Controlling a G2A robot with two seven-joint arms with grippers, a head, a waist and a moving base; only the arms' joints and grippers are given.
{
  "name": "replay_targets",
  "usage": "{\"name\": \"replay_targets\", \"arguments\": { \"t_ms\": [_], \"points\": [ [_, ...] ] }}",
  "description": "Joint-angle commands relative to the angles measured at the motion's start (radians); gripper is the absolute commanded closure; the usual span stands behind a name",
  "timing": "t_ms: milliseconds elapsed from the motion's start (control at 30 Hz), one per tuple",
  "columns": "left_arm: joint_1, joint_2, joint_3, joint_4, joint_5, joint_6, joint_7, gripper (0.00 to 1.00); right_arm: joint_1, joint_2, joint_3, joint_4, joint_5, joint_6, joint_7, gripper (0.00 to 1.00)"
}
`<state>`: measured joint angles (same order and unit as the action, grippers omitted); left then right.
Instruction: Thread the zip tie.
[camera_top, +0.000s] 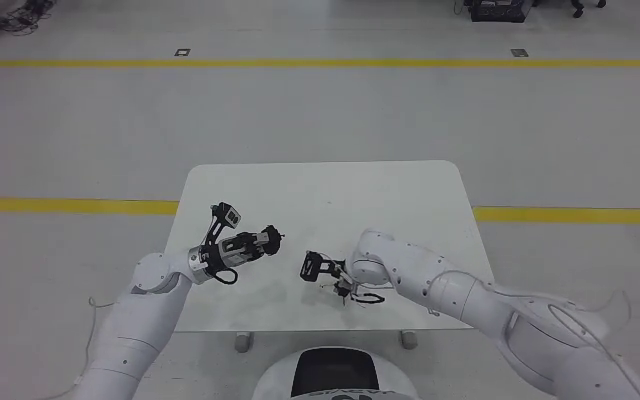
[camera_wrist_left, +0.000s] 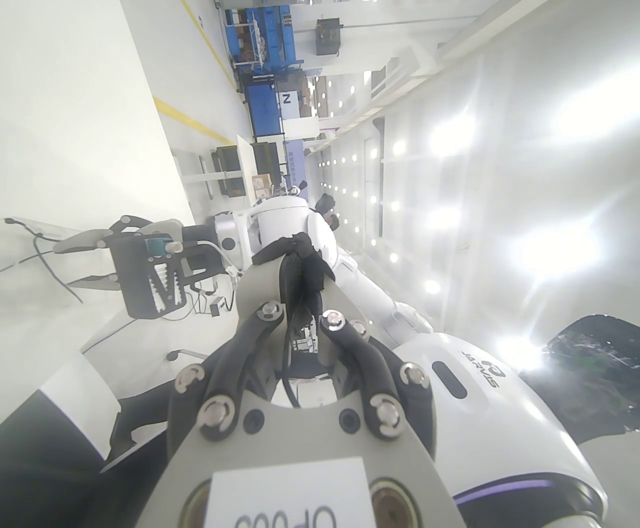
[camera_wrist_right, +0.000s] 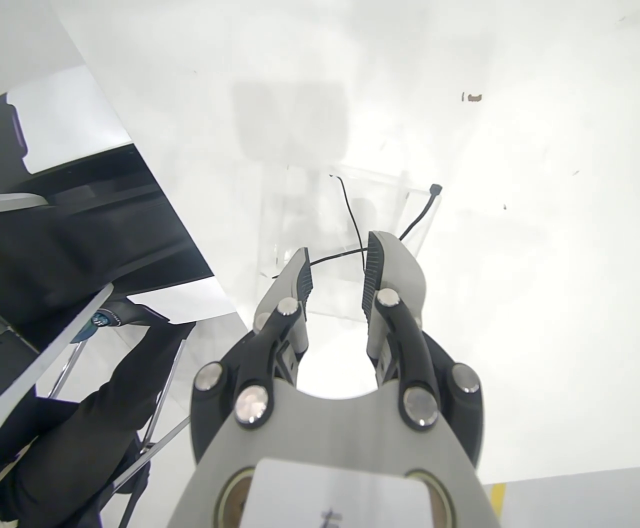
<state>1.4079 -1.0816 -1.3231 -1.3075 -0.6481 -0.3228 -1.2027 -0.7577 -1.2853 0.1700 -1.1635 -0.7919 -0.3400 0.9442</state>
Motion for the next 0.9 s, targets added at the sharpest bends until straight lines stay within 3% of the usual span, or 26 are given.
{"name": "replay_targets", "arguments": {
  "t_ms": [0, 867],
  "points": [
    [0.000, 0.000, 0.000, 0.000, 0.000, 0.000, 0.000, 1.00, -0.003, -0.008, 0.000, 0.016, -0.003, 0.000, -0.005, 0.75],
    [0.000, 0.000, 0.000, 0.000, 0.000, 0.000, 0.000, 1.00, 0.000, -0.091, 0.000, 0.169, 0.019, 0.000, -0.005, 0.77]
  ]
}}
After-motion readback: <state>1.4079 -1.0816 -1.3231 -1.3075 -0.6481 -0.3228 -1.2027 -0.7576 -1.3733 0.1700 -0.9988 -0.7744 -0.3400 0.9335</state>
